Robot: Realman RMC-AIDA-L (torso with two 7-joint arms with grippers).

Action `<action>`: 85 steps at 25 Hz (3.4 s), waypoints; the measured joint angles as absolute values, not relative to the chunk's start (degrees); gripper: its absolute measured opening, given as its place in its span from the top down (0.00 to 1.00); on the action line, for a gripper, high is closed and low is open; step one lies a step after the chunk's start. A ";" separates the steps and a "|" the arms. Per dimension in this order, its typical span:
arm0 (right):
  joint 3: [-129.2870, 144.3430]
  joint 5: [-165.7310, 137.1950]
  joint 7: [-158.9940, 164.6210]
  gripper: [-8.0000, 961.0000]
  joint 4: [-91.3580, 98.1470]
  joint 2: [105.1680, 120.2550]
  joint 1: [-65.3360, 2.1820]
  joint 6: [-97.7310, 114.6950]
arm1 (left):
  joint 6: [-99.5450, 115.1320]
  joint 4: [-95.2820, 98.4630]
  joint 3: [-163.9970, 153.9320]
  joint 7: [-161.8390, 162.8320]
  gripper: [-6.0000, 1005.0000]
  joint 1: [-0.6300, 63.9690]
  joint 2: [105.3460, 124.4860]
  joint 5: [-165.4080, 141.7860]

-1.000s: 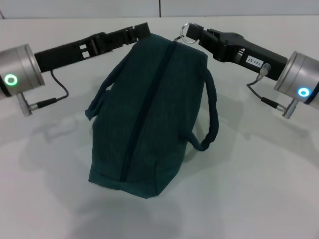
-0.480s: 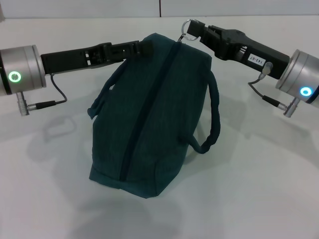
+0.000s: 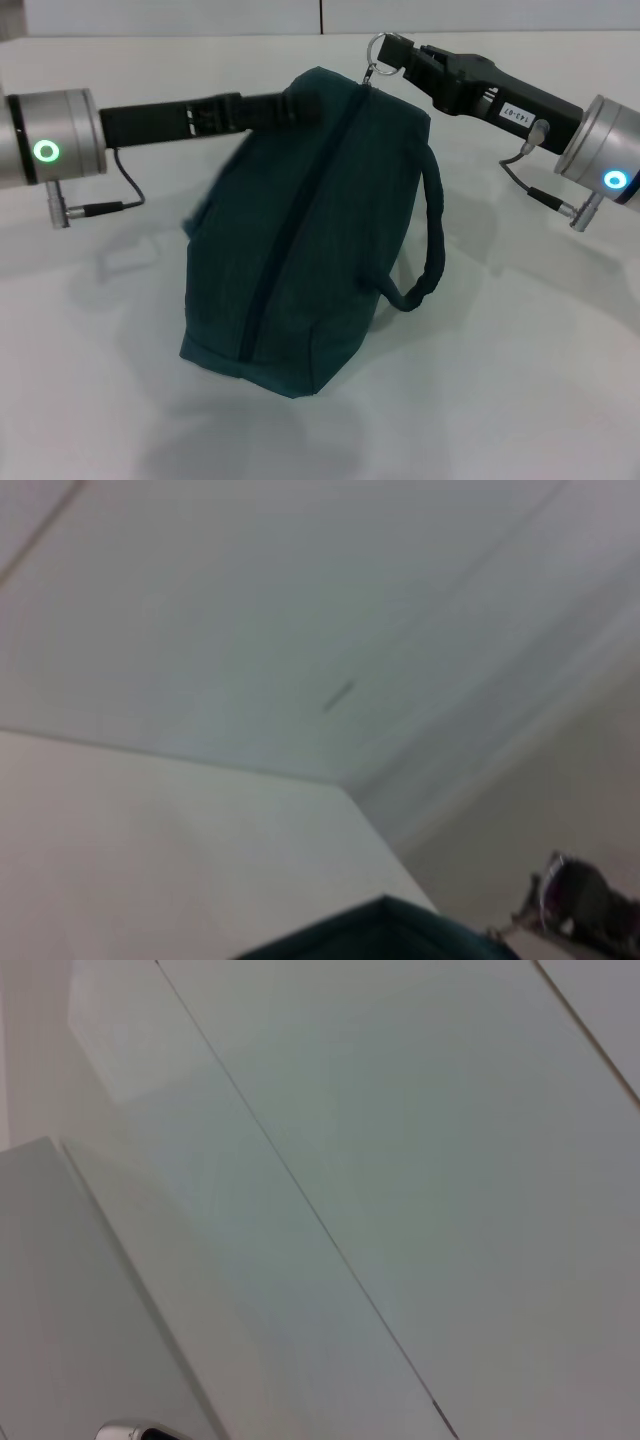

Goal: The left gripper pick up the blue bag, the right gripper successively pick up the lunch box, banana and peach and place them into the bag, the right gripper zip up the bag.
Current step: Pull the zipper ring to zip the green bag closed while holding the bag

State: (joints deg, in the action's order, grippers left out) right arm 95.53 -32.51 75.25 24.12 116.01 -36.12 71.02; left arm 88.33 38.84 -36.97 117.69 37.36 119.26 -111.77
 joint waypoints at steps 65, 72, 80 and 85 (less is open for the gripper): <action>95.28 -25.40 86.16 0.98 16.21 115.93 -33.96 74.17 | 100.91 37.53 -39.56 109.95 0.85 33.62 119.27 -100.13; 95.39 -25.73 86.38 0.98 16.02 115.99 -34.58 73.32 | 101.13 37.52 -39.52 109.47 0.85 33.01 119.26 -99.32; 95.81 -25.83 86.67 0.98 15.76 116.01 -35.15 72.47 | 100.91 37.53 -39.47 109.25 0.85 32.61 119.11 -98.34; 96.20 -25.83 86.27 0.98 16.24 115.93 -35.69 75.84 | 99.12 37.53 -39.45 108.66 0.85 32.49 119.15 -98.37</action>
